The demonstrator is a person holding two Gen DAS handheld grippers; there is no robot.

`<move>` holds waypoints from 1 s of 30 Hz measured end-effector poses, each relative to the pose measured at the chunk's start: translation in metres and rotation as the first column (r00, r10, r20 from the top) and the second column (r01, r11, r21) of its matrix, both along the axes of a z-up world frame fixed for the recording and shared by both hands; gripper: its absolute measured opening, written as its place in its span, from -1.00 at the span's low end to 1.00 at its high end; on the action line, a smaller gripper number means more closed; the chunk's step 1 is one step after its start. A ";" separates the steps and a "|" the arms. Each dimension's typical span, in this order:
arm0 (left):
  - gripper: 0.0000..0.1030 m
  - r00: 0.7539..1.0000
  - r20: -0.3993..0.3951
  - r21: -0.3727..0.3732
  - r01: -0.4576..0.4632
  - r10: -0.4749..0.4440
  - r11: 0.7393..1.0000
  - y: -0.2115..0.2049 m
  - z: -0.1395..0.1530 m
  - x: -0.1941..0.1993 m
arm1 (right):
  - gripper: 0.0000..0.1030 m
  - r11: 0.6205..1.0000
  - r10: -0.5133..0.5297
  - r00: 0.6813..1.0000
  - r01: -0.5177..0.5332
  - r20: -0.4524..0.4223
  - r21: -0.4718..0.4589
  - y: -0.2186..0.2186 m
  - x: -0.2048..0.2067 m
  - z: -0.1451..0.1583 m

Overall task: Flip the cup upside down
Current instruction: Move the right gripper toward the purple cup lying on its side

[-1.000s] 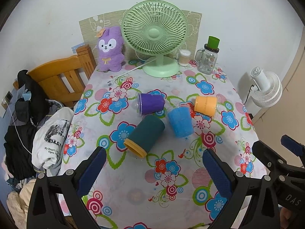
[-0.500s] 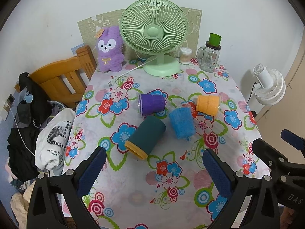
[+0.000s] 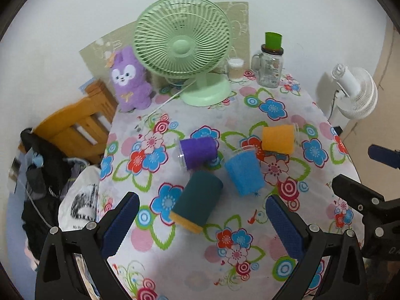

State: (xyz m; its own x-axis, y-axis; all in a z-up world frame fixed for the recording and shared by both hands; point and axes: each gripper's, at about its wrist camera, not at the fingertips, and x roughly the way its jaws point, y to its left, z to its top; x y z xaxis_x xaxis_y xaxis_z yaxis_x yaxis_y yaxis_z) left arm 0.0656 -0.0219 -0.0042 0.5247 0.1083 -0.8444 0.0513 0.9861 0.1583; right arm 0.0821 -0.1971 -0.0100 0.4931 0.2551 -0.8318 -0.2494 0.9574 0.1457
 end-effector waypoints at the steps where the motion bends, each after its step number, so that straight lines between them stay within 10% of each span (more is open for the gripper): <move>1: 0.98 1.000 -0.003 0.007 0.015 -0.015 1.000 0.001 -0.001 0.005 | 0.94 1.000 -0.003 1.000 0.003 -0.003 0.006 0.000 0.003 -0.001; 13: 0.98 0.977 -0.064 0.045 0.206 -0.203 0.978 0.023 -0.030 0.071 | 0.94 0.997 -0.082 0.996 0.083 -0.037 0.010 0.028 0.045 -0.029; 30: 0.99 0.876 -0.222 0.052 0.449 -0.428 0.892 0.048 -0.100 0.138 | 0.94 0.993 -0.115 0.985 0.115 -0.129 -0.009 0.072 0.098 -0.081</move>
